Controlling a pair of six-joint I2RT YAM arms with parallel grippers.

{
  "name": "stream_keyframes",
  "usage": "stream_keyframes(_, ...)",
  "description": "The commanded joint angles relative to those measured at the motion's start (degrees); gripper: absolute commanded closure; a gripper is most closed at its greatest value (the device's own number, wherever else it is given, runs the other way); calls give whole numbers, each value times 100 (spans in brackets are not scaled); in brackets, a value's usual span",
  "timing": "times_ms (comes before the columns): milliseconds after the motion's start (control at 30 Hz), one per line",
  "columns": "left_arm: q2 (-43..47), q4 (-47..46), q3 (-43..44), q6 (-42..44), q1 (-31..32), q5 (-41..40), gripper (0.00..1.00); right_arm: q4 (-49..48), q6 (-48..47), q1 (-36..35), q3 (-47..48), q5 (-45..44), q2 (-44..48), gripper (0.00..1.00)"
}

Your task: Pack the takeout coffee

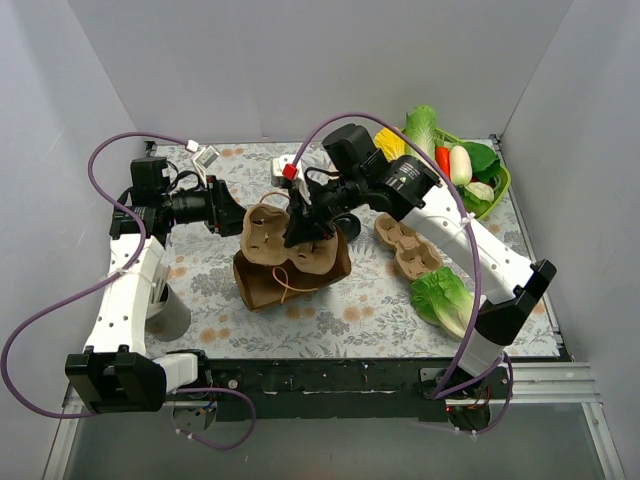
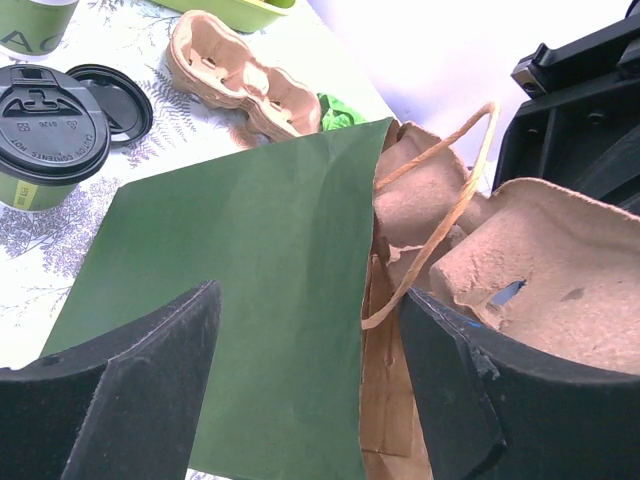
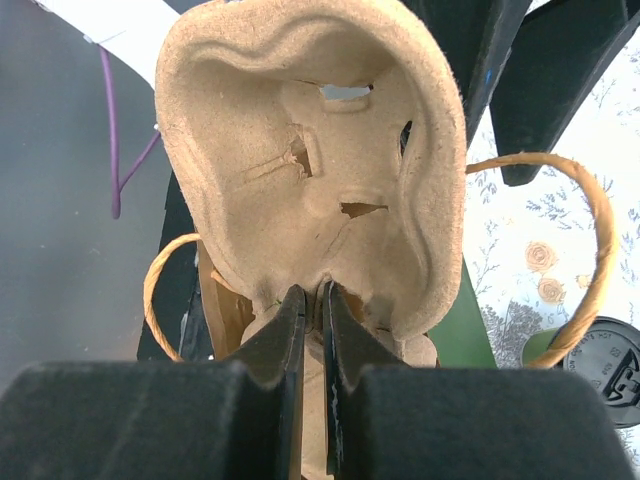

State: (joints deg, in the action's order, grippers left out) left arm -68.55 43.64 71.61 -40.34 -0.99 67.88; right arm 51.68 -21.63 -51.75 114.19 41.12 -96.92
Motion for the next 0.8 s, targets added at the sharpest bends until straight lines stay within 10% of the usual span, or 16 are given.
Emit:
stream_keyframes(0, 141, -127, 133, -114, 20, -73, 29, -176, -87, 33, 244, 54, -19, 99)
stream_keyframes(433, 334, -813, 274, -994, 20, -389, 27, -150, -158, 33, -275, -719, -265, 99)
stream_keyframes(767, 1133, -480, 1477, 313, 20, -1892, 28, 395, -254, 94, -134, -676, -555, 99)
